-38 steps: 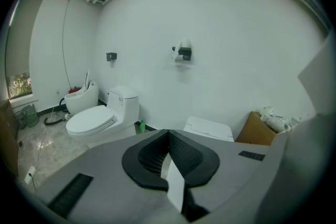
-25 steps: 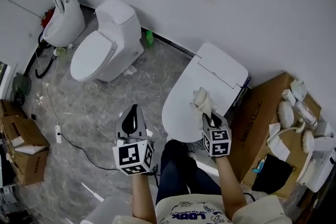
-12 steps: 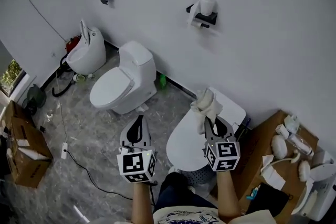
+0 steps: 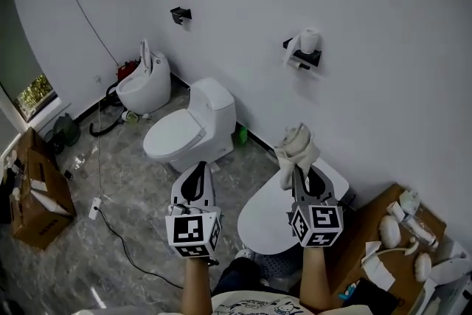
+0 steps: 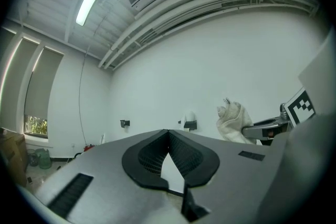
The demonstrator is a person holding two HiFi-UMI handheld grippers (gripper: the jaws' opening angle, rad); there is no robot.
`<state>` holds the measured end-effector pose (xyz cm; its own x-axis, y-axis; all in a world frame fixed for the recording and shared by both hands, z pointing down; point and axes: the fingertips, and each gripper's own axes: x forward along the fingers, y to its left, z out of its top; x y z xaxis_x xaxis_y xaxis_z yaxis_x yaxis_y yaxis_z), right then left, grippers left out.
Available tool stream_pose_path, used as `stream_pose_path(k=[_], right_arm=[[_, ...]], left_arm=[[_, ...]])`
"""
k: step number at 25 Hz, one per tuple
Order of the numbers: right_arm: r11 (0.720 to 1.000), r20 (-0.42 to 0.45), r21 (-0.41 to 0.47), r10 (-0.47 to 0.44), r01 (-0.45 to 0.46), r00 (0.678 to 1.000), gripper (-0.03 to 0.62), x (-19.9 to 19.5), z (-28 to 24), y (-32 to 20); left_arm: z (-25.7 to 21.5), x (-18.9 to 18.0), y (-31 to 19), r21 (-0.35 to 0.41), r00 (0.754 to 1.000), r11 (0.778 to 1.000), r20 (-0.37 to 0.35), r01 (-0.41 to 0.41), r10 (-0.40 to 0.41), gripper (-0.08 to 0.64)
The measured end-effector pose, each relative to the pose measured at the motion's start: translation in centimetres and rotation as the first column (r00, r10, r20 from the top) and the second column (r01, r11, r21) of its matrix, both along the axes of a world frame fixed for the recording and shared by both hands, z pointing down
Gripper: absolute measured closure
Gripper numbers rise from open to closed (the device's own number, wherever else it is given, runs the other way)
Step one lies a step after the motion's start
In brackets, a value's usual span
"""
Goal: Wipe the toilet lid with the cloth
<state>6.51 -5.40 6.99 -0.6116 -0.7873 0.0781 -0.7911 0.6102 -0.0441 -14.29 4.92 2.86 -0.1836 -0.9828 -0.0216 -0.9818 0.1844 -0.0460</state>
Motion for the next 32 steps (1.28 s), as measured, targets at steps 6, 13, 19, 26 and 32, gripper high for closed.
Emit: stream_pose_path(k=[6, 13, 19, 26, 32], right_arm=[[1.000, 0.025, 0.016, 0.005, -0.006, 1.000, 0.514, 0.3, -1.4, 1.1], [0.999, 0.034, 0.051, -0.009, 0.007, 0.999, 0.514, 0.5, -3.0, 1.4], [0.998, 0.038, 0.054, -0.012, 0.010, 0.999, 0.514, 0.9, -3.2, 1.3], [0.999, 0.031, 0.045, -0.019, 0.018, 0.999, 0.514, 1.4, -2.8, 1.0], [0.999, 0.030, 0.049, -0.011, 0.009, 0.999, 0.514, 2.0, -2.9, 0.7]], left_arm=[[-1.6, -0.6, 1.9, 0.034, 1.000, 0.999, 0.002, 0.030, -0.030, 0.557], [-2.3, -0.1, 1.9, 0.054, 0.999, 0.998, 0.002, 0.032, -0.033, 0.557], [-2.6, 0.8, 1.5, 0.063, 1.000, 0.998, 0.008, 0.019, -0.019, 0.557], [-2.2, 1.2, 1.2, 0.054, 1.000, 0.998, 0.007, 0.019, -0.020, 0.557], [-2.2, 1.5, 1.0, 0.054, 1.000, 0.998, 0.007, 0.022, -0.022, 0.557]])
